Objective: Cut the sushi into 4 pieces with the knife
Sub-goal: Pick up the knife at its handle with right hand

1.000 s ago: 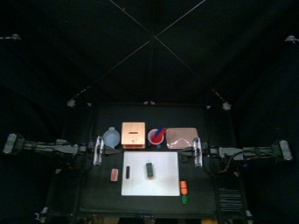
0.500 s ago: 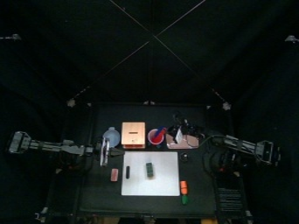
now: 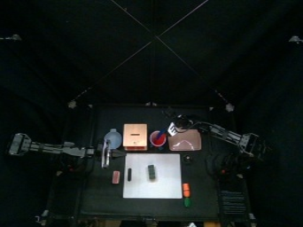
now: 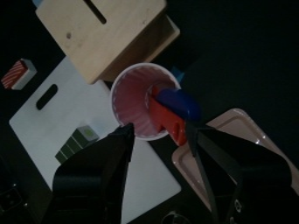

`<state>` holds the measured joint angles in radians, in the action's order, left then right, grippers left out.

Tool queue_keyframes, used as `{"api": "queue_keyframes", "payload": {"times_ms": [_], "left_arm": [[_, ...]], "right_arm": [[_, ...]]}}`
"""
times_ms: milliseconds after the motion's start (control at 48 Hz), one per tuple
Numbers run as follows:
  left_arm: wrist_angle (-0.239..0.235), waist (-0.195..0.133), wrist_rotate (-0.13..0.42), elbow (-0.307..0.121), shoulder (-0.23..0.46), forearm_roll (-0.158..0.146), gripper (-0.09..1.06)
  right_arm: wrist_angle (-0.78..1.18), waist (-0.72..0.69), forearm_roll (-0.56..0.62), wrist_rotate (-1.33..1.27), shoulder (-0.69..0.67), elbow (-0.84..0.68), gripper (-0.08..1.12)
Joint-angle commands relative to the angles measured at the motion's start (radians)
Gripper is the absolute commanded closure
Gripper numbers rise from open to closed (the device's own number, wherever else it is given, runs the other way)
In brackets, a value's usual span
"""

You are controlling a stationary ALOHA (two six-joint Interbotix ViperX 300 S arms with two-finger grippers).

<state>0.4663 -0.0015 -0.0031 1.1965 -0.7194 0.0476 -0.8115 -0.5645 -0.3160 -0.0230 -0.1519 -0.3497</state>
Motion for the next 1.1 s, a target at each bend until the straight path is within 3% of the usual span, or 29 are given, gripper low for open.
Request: {"api": "queue_keyframes", "payload": {"times_ms": [21, 1104], "left_arm": [[0.009, 0.002, 0.002, -0.012, 0.002, 0.002, 0.99], [0.009, 0.008, 0.000, 0.005, 0.002, 0.002, 0.99]], "right_arm": [[-0.026, -0.006, -0.008, 0.000, 0.014, 0.048, 0.21], [-0.176, 0.000, 0.017, -0.003, 0.170, 0.144, 0.22]]}}
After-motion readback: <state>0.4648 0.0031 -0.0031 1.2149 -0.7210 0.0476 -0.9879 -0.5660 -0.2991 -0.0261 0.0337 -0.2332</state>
